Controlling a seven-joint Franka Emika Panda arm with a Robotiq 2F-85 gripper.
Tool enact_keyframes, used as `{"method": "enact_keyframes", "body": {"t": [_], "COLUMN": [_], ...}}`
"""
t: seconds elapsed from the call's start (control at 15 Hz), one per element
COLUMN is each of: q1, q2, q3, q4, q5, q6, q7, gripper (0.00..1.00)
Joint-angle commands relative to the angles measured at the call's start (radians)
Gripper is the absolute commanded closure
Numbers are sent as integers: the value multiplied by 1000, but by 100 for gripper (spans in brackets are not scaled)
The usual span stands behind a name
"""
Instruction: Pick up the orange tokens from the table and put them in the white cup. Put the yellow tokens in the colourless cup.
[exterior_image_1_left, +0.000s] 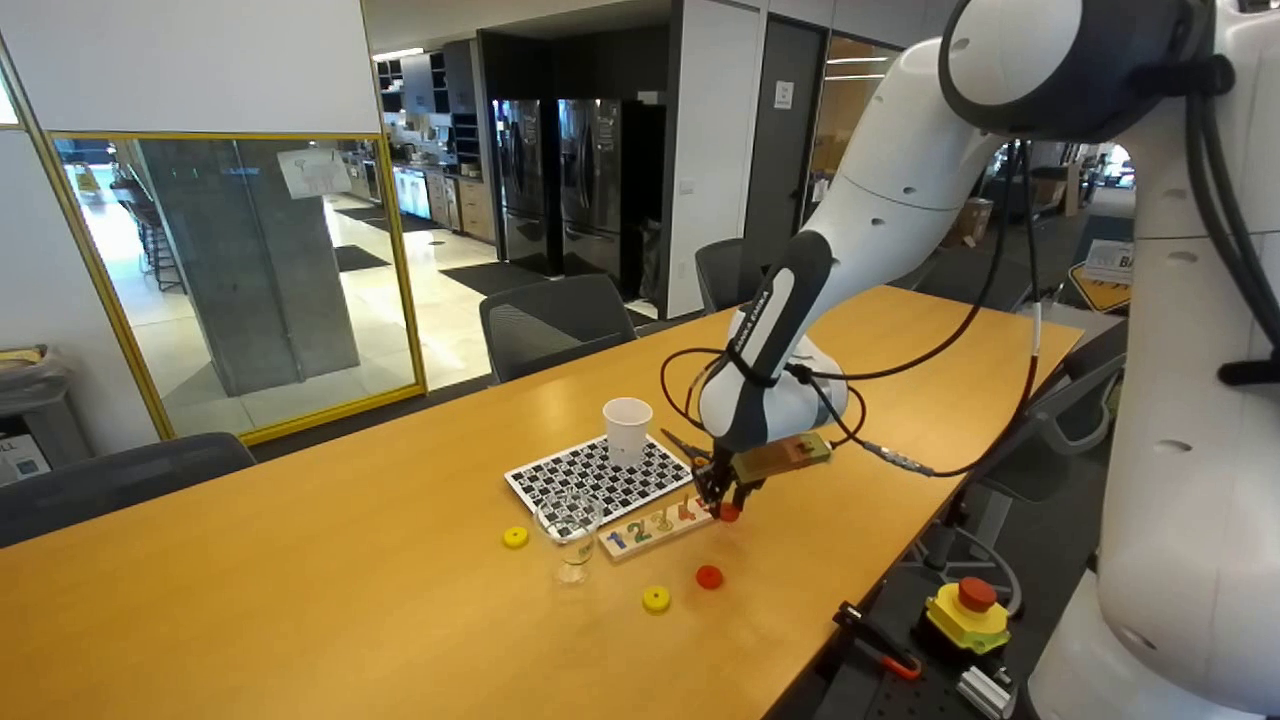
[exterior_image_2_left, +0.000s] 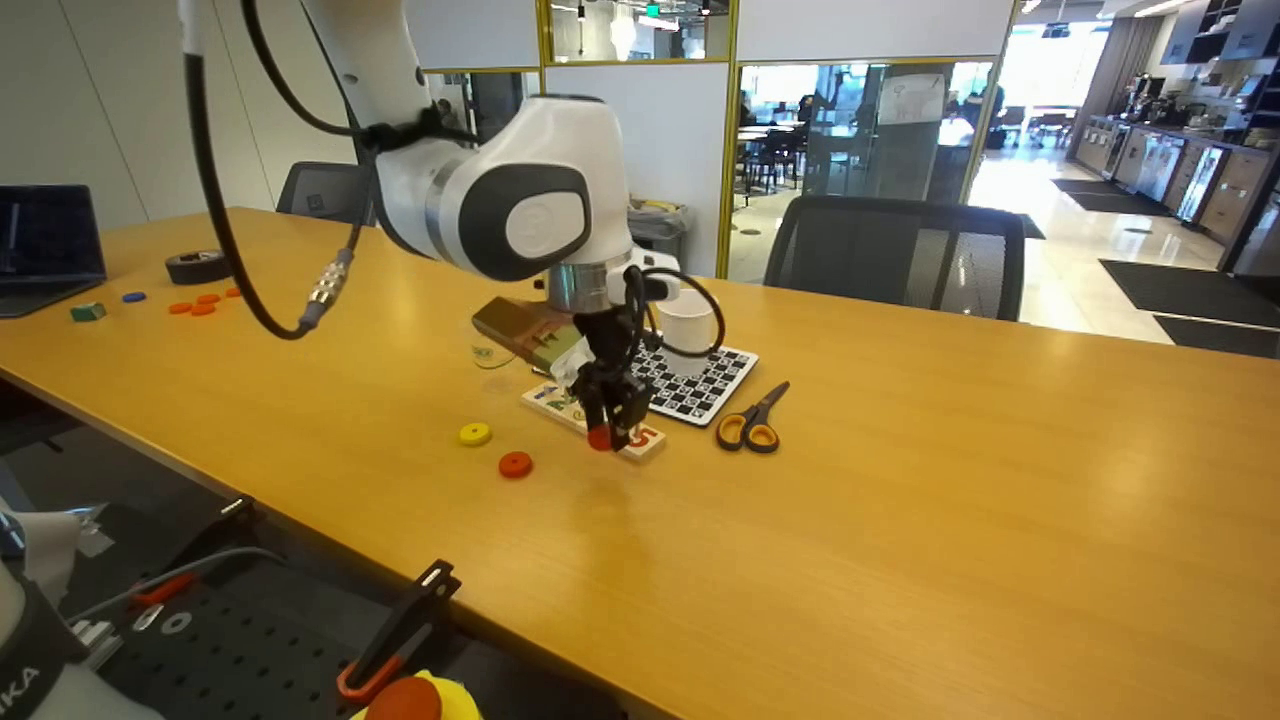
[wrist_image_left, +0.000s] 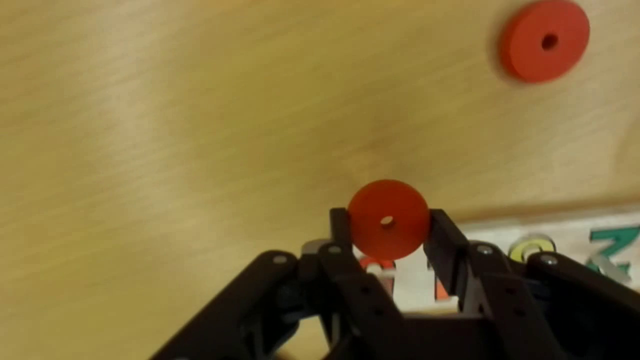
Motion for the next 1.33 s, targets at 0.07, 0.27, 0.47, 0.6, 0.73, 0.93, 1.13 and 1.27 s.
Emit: {"method": "enact_keyframes", "body": {"t": [0.07, 0.27, 0.47, 0.6, 0.73, 0.93, 1.13, 1.27], "q1": [66, 68, 65, 64, 63, 61, 56, 53], "q2": [-112, -70, 12, 66, 120, 185, 232, 255], "q3": [-49, -19, 14, 22, 21, 17, 17, 18], "q4": [115, 243, 375, 452, 521, 605, 667, 698], "q5": [-94, -97, -64, -61, -65, -65, -64, -62], "q6": [-54, -50, -66, -87, -115, -164, -200, -221], "q7": [80, 95, 87, 91, 95, 102, 103, 106], "gripper": [80, 80, 81, 81, 81, 81, 81, 80]}}
